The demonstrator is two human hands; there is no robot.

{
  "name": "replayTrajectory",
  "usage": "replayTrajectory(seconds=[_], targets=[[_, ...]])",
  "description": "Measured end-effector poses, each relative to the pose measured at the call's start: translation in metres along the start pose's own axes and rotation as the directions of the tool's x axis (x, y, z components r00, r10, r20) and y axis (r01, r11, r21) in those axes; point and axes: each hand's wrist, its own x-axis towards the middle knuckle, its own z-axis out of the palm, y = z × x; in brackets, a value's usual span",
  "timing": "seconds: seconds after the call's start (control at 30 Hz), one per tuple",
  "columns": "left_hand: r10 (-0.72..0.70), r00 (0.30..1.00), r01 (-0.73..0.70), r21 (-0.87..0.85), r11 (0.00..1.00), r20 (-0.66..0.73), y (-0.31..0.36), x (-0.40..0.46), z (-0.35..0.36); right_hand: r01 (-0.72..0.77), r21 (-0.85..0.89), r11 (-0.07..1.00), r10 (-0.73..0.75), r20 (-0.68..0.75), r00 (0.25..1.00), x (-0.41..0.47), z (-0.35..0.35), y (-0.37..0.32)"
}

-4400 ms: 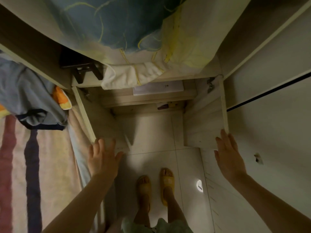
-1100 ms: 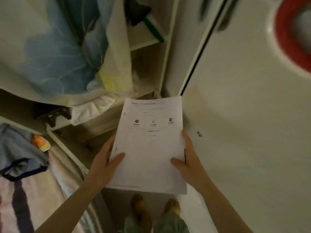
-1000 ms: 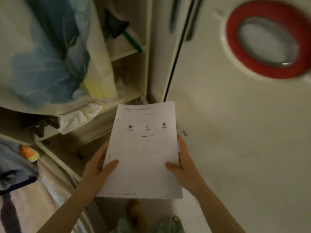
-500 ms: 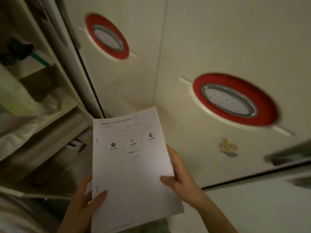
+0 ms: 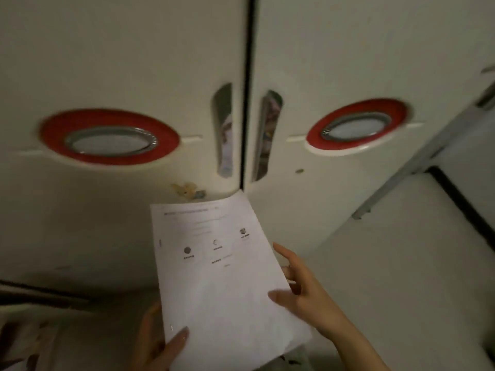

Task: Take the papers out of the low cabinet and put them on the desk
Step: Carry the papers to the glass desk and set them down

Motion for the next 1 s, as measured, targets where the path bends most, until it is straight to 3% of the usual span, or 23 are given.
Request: replayTrajectory(seconds=[0.1, 0.23, 0.37, 0.63, 0.77, 1.0], targets=[[0.014, 0.993, -0.020, 0.053, 0.998, 0.119, -0.006, 0.007, 0.022, -0.002, 0.007, 1.000, 0.003, -0.181, 0.984, -0.022, -0.018, 0.020], [0.002, 0.959, -0.034, 0.109, 0.993, 0.283, -0.007, 0.008, 0.054, -0.085, -0.042, 0.995, 0.073, -0.249, 0.966, -0.054, -0.046, 0.042], [-0.054, 0.878, -0.020, 0.150, 0.988, 0.475, -0.001, 0.010, 0.103, -0.094, 0.044, 0.995, 0.104, -0.405, 0.909, -0.089, -0.085, 0.066], [0.037, 0.731, -0.182, 0.143, 0.973, 0.681, 0.023, 0.004, 0.271, -0.001, 0.164, 0.986, 0.102, -0.611, 0.785, -0.136, -0.211, 0.103], [0.039, 0.683, -0.222, 0.157, 0.962, 0.730, 0.035, -0.014, 0.358, 0.035, 0.178, 0.983, 0.103, -0.706, 0.700, -0.162, -0.276, 0.116], [0.086, 0.560, -0.377, 0.160, 0.912, 0.824, 0.067, -0.039, 0.525, 0.113, 0.214, 0.970, 0.141, -0.879, 0.455, -0.206, -0.389, 0.143]])
